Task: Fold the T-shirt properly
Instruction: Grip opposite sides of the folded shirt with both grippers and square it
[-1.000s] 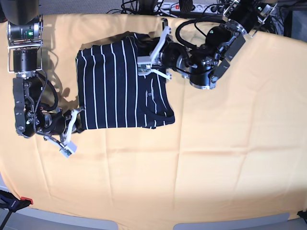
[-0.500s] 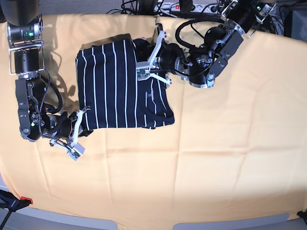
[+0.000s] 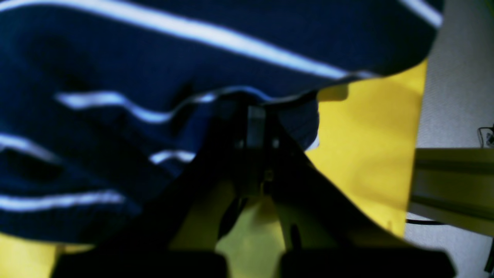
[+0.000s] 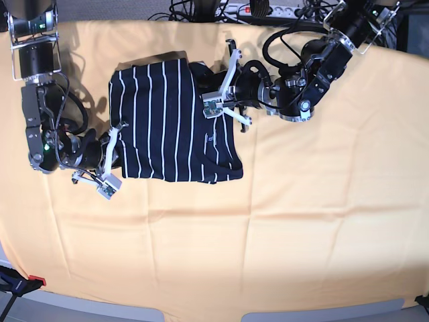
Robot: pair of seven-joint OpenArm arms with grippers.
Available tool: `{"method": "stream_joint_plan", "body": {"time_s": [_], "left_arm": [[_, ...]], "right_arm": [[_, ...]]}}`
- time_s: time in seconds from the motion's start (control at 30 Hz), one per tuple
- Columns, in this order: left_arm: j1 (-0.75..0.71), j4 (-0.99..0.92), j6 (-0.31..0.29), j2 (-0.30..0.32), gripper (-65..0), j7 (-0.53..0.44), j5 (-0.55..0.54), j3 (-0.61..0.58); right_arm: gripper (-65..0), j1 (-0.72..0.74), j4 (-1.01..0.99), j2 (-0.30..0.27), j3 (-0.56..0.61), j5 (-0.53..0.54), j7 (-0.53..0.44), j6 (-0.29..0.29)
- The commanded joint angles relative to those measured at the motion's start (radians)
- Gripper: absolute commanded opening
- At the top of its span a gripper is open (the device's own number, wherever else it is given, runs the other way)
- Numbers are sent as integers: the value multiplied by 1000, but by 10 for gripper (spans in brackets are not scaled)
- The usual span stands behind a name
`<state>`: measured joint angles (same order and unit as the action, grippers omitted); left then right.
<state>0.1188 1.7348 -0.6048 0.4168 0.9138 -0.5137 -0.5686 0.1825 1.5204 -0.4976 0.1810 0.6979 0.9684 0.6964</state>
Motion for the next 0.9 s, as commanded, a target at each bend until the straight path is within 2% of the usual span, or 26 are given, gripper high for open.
{"method": "stream_joint_plan", "body": {"time_s": [0.0,0.2,0.33,0.4,0.5,0.63,0.77,0.87], "left_arm": [[13,-6,55,23,-650,84,137,8],[53,-6,65,98,-650,65,177,8],[93,-5,142,148,-650,74,154,8],[95,-2,146,154,-650,105,89,8],[95,4,146,151,-650,154,-70,8],[95,25,111,151,-650,210,-256,8],[95,46,68,151,-650,215,-394,8],[94,47,21,151,-650,247,-452,8]], "right_arm": [[-650,2,40,-34,-10,7,-15,2],[-650,-103,155,-144,-12,12,-16,2],[-650,-138,158,-179,-26,0,-58,2],[-650,-127,158,-179,-47,2,-91,-2],[-650,-87,158,-178,-65,0,-159,-20],[-650,-13,158,-162,-65,-53,-174,-20],[-650,52,116,-90,-63,-55,-208,2],[-650,86,34,-36,-63,-104,-210,2]]}}
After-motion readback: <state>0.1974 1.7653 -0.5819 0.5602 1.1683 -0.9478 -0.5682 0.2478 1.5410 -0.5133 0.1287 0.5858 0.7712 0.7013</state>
